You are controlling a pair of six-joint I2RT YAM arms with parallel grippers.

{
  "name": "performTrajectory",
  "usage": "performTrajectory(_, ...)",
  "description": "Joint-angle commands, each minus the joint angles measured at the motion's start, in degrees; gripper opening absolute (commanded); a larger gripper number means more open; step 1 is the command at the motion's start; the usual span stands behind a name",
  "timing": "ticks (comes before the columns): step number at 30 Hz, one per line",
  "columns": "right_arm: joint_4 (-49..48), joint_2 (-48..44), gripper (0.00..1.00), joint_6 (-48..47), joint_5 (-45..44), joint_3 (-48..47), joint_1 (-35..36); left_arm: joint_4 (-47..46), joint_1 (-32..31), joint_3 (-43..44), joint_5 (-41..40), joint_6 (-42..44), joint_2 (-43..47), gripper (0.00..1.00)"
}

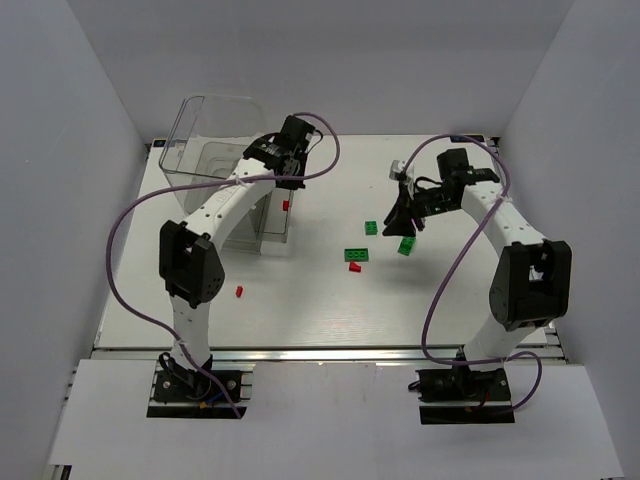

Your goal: Sort the legos into containers by color

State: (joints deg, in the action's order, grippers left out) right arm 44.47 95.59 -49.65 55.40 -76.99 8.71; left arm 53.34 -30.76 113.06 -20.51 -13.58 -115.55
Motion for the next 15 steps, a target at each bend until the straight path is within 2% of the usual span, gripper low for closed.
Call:
performTrajectory(1,26.5,4.5,0.45,-35.4,5.2,-3.8,2.5,-1.6,-0.7,-0.2,15.0,-1.3,11.0,0.0)
performTrajectory(2,28.6,4.5,0.45,-37.9,3.9,-3.2,3.5,-2.6,-0.7,-2.6,15.1,-1.9,13.3,0.0)
performTrajectory(3,29.1,5.3,0.46,-38.8,2.5,-2.4,4.0,-5.8,-1.2,-5.7,19.8,-2.5,16.1,0.0)
performTrajectory(4,28.2,5.2,0.47,-39.6,1.2,-1.2,4.5,-7.2,-1.2,-12.7,20.4,-4.8,19.1,0.02)
performTrajectory(5,26.2,4.9,0.52,-38.6,-1.3,0.2,5.3,-8.3,-1.2,-16.3,23.1,-6.3,25.0,0.17)
performTrajectory(7,17.9,2.9,0.56,-34.7,-4.1,4.4,7.1,-11.1,-1.2,-23.2,24.9,-10.2,30.9,0.36)
performTrajectory(8,14.6,1.9,0.59,-29.3,-6.9,5.6,8.5,-11.5,-1.2,-29.6,25.7,-11.4,36.4,0.49)
performTrajectory(9,11.7,1.5,0.59,-26.6,-8.7,7.6,10.1,-12.0,-1.2,-32.4,26.4,-12.4,39.1,0.54)
performTrajectory(11,4.7,1.9,0.6,-21.7,-14.2,8.9,12.2,-11.8,-1.2,-39.4,27.1,-15.1,43.6,0.61)
performTrajectory(15,-2.2,4.1,0.6,-10.5,-21.5,9.8,16.2,-8.2,-1.2,-46.8,25.5,-18.1,52.7,0.64)
